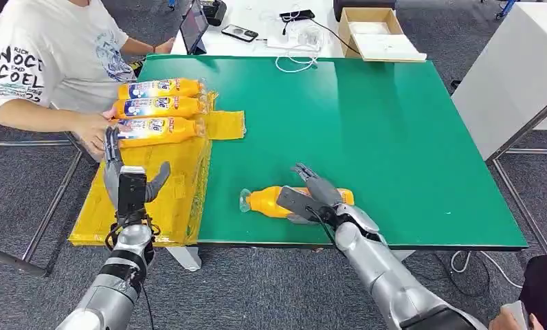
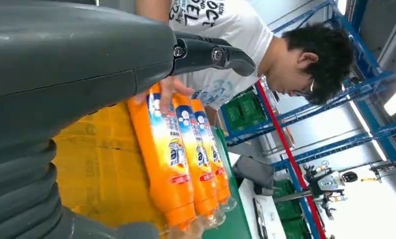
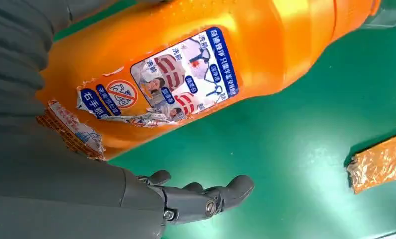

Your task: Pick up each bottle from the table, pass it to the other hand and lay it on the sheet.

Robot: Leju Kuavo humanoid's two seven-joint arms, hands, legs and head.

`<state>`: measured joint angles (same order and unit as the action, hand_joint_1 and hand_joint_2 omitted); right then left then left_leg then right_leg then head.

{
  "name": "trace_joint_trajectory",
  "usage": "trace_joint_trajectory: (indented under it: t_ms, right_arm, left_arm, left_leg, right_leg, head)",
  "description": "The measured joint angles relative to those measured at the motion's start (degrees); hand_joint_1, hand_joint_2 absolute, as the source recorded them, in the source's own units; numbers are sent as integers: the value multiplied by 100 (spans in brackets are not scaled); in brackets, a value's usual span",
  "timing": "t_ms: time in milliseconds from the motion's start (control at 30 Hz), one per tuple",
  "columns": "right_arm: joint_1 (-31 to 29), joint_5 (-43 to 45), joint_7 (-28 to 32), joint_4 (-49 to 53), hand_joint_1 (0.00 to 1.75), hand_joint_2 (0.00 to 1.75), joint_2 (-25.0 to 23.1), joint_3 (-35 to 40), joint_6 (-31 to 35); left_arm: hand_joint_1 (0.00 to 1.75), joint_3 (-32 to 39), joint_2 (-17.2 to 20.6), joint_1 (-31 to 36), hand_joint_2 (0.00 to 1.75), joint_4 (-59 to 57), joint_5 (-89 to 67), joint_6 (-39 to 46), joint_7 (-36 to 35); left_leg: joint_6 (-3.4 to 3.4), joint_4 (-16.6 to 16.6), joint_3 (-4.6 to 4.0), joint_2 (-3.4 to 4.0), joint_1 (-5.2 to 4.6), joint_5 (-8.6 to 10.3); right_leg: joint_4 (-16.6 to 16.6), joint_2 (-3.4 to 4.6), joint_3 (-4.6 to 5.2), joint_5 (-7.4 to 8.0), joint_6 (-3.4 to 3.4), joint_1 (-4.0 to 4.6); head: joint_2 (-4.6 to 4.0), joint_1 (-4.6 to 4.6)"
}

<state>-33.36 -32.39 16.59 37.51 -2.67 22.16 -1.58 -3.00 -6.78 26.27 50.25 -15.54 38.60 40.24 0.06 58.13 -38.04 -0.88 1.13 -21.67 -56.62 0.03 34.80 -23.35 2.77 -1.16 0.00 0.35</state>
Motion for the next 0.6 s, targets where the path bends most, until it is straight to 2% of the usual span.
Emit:
trace_joint_trajectory:
  t_ms: [400,600]
  right_arm:
    - [-379,-44,-188,-203,0,175,418,387,-905]
    - [-490,-61,-256,-273,0,175,575,562,-1003]
  left_arm:
    - [0,-33,-13,25,175,-147,120,-216,0]
    - [0,-33,-31,39,175,-240,129,-267,0]
  left_leg:
    - [0,1,8,-1,0,0]
    - [1,1,17,-2,0,0]
  right_leg:
    - [2,-1,-5,0,0,-1]
    - [2,-1,-16,0,0,-3]
  head:
    - [0,-2]
    - [0,0]
